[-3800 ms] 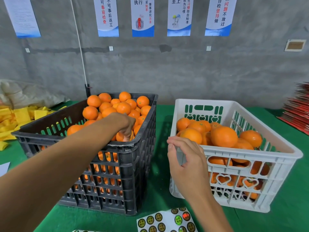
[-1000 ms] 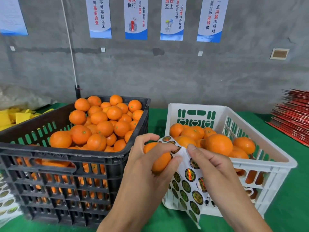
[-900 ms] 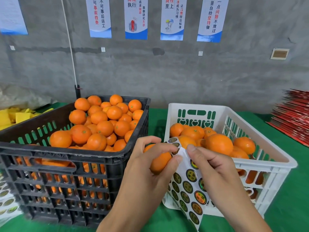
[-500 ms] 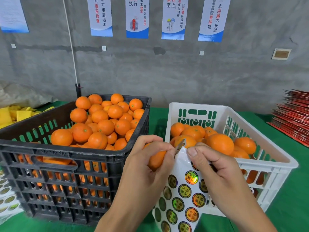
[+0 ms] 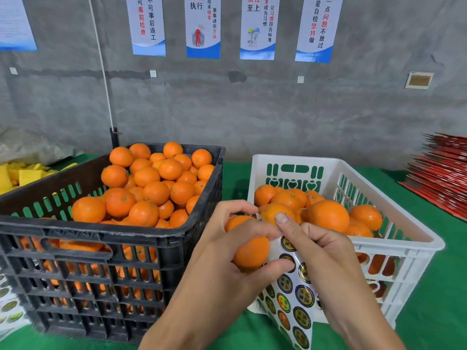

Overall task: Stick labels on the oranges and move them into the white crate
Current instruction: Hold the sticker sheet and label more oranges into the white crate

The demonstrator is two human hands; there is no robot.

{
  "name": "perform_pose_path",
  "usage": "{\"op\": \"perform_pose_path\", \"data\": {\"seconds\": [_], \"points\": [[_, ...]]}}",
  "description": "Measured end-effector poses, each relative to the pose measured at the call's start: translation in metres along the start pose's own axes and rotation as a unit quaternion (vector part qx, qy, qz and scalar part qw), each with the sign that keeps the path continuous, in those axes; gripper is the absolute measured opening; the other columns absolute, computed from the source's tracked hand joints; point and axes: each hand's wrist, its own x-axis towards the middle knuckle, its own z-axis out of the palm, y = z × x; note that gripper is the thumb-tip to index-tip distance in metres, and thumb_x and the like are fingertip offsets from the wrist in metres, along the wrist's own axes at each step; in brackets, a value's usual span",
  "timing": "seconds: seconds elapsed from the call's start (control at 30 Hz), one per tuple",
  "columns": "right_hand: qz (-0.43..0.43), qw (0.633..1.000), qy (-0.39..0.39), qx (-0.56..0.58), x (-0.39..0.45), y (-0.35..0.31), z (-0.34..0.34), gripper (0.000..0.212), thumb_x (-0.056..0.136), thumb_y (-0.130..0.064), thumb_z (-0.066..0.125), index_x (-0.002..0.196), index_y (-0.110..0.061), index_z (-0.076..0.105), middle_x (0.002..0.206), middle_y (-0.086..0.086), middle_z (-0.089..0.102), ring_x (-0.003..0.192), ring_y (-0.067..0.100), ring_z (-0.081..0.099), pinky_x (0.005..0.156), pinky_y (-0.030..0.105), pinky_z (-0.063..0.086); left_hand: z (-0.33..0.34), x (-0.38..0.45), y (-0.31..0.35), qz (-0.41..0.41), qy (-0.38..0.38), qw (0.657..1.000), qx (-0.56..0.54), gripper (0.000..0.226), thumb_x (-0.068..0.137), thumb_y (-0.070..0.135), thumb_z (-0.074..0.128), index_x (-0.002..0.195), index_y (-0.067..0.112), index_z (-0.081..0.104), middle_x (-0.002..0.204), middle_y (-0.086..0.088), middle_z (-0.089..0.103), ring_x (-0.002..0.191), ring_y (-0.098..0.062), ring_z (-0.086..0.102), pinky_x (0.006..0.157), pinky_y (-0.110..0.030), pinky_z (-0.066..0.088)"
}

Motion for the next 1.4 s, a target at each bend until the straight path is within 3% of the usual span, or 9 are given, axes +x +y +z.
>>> {"op": "perform_pose_path", "data": {"seconds": [0.07,0.17,0.27,0.5,0.6,0.7,0.9,1.13,1.4], "points": [[0.007,1.000,0.010,-0.017,0.000,0.002,0.001,0.077,0.084,-0.071,0.068,0.061,-0.001,0.048,0.061,0.028,0.042,0.057,0.037,0.038,0.060,0.045,0.043,0.001,0.000,-0.002,0.015,-0.018,1.000,0.013,0.028,0.080,0.060,0.076,0.106,0.052,0.069,0.138,0.019,0.044,0.129,-0.013,0.051,0.093,-0.029,0.049],[-0.010,0.997,0.063,-0.053,-0.001,-0.003,0.003,0.069,0.087,-0.074,0.053,0.048,-0.023,0.028,0.049,0.001,0.021,0.046,0.017,0.021,0.045,0.023,0.026,0.002,0.000,-0.005,0.034,-0.045,0.997,0.049,0.025,0.084,0.063,0.069,0.108,0.056,0.068,0.138,0.022,0.040,0.127,-0.015,0.051,0.093,-0.034,0.050],[-0.021,0.992,0.077,-0.096,-0.002,-0.005,0.001,0.070,0.091,-0.074,0.043,0.046,-0.025,0.023,0.047,-0.005,0.018,0.043,0.012,0.019,0.041,0.016,0.022,0.004,-0.001,-0.005,0.017,-0.057,0.997,0.041,0.024,0.086,0.065,0.065,0.108,0.057,0.068,0.134,0.026,0.040,0.125,-0.012,0.052,0.092,-0.036,0.052],[-0.027,0.990,0.051,-0.132,-0.002,-0.006,-0.004,0.069,0.092,-0.072,0.041,0.045,-0.025,0.022,0.043,-0.004,0.019,0.039,0.011,0.020,0.040,0.015,0.022,0.002,-0.003,-0.002,0.025,-0.071,0.995,0.061,0.017,0.095,0.059,0.057,0.105,0.051,0.069,0.132,0.025,0.042,0.121,-0.012,0.055,0.086,-0.035,0.054],[-0.006,0.992,0.038,-0.124,-0.001,-0.003,-0.003,0.080,0.089,-0.077,0.041,0.050,-0.009,0.026,0.048,0.009,0.027,0.044,0.020,0.029,0.047,0.026,0.028,0.000,-0.002,-0.005,0.052,-0.087,0.988,0.120,0.020,0.099,0.052,0.052,0.101,0.043,0.069,0.134,0.022,0.042,0.114,-0.013,0.055,0.079,-0.040,0.054],[0.016,0.994,0.048,-0.100,-0.002,-0.004,-0.003,0.084,0.087,-0.079,0.046,0.056,-0.002,0.029,0.053,0.012,0.032,0.048,0.024,0.031,0.048,0.029,0.029,0.002,-0.003,-0.009,0.068,-0.135,0.985,0.079,0.021,0.102,0.043,0.055,0.102,0.031,0.072,0.138,0.015,0.045,0.120,-0.016,0.054,0.089,-0.037,0.048],[0.003,0.993,0.082,-0.079,0.000,-0.005,-0.009,0.078,0.087,-0.065,0.063,0.053,-0.003,0.030,0.050,0.017,0.026,0.049,0.029,0.023,0.051,0.027,0.028,0.000,-0.001,-0.007,0.050,-0.075,0.996,-0.010,0.021,0.101,0.052,0.059,0.112,0.041,0.073,0.133,0.013,0.051,0.123,-0.016,0.058,0.093,-0.030,0.050],[-0.079,0.987,0.100,-0.095,-0.003,-0.006,0.001,0.071,0.091,-0.054,0.066,0.041,-0.023,0.027,0.042,-0.005,0.021,0.041,0.010,0.020,0.041,0.014,0.025,0.008,-0.004,0.001,0.023,-0.032,0.999,0.028,0.032,0.085,0.067,0.067,0.109,0.046,0.072,0.131,0.019,0.049,0.119,-0.014,0.058,0.086,-0.040,0.056],[-0.160,0.970,0.121,-0.140,-0.007,-0.009,0.011,0.073,0.094,-0.052,0.063,0.043,-0.016,0.027,0.042,-0.009,0.020,0.042,0.008,0.018,0.041,0.020,0.020,0.008,-0.003,-0.001,0.009,-0.001,0.999,0.031,0.011,0.097,0.050,0.063,0.102,0.046,0.073,0.128,0.017,0.053,0.116,-0.013,0.061,0.087,-0.029,0.052]]}}
